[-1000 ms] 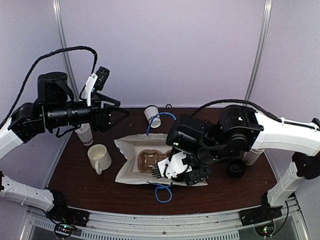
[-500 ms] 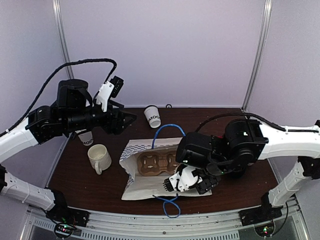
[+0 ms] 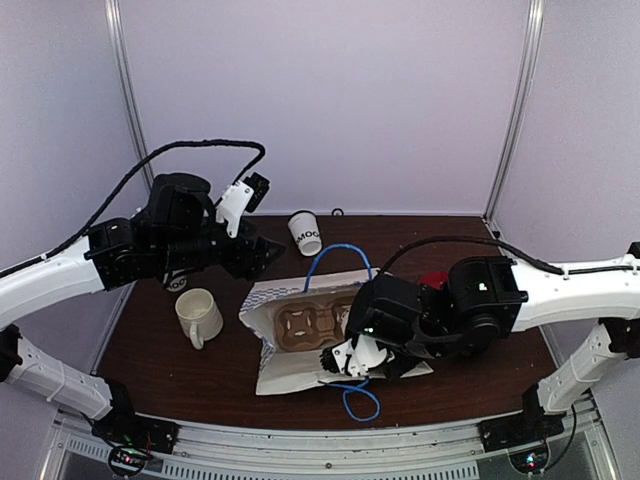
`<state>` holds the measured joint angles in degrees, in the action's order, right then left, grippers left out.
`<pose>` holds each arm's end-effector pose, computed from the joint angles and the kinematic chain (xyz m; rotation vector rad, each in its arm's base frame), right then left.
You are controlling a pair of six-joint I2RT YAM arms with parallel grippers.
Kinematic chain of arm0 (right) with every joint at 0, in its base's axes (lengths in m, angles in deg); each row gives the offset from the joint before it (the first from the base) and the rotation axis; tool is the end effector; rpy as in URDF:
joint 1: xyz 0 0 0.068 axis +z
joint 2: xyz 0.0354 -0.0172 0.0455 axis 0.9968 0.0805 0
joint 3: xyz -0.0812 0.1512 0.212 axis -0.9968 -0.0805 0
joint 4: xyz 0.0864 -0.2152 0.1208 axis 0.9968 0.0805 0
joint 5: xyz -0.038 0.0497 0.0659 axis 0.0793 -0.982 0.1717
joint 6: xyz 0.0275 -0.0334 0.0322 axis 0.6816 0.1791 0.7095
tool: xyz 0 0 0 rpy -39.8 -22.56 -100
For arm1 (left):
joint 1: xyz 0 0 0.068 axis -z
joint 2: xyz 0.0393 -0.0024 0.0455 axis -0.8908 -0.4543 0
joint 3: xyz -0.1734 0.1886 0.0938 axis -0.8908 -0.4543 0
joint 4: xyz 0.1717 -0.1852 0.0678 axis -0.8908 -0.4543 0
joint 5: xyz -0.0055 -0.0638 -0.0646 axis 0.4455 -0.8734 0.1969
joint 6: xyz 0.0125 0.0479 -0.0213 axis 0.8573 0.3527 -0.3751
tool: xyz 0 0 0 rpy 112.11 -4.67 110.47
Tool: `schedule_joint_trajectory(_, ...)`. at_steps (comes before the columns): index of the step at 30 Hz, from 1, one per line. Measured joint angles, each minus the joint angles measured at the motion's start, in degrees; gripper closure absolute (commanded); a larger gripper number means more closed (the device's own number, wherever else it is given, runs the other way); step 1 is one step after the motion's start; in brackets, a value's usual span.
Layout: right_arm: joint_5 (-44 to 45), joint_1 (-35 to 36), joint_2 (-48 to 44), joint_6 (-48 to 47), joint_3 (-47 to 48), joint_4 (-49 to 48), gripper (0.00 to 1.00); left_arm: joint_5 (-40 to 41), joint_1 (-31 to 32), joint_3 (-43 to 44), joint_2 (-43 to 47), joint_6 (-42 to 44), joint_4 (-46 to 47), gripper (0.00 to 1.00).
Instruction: Pack the takeout coffee
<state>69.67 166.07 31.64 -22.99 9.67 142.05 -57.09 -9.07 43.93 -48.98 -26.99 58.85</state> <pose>0.0628 0.2878 0.3102 -2.1722 1.3428 -0.3549 0.1677 -0.2190 0.3617 0.6555 1.9281 -0.5271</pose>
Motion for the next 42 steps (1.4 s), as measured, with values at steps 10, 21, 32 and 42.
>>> schedule_joint_trajectory(10,2.3,-1.8,0.8,-1.5,-2.4,-6.5,0.34,-2.5,-0.6,-1.1,-1.7,0.2,1.9,0.25)
schedule_joint_trajectory(21,2.7,-3.3,2.2,-1.2,-5.9,-9.6,0.34,-5.5,-0.7,-2.8,-2.2,-0.4,3.5,0.25)
schedule_joint_trajectory(32,2.8,-5.5,2.3,-1.3,-7.8,-13.2,0.34,-6.4,-0.8,-4.4,-2.7,-0.5,4.7,0.25)
schedule_joint_trajectory(42,0.8,-8.5,2.8,-1.3,-7.8,-16.1,0.34,-6.9,-1.6,-4.5,-2.9,-1.2,5.1,0.25)
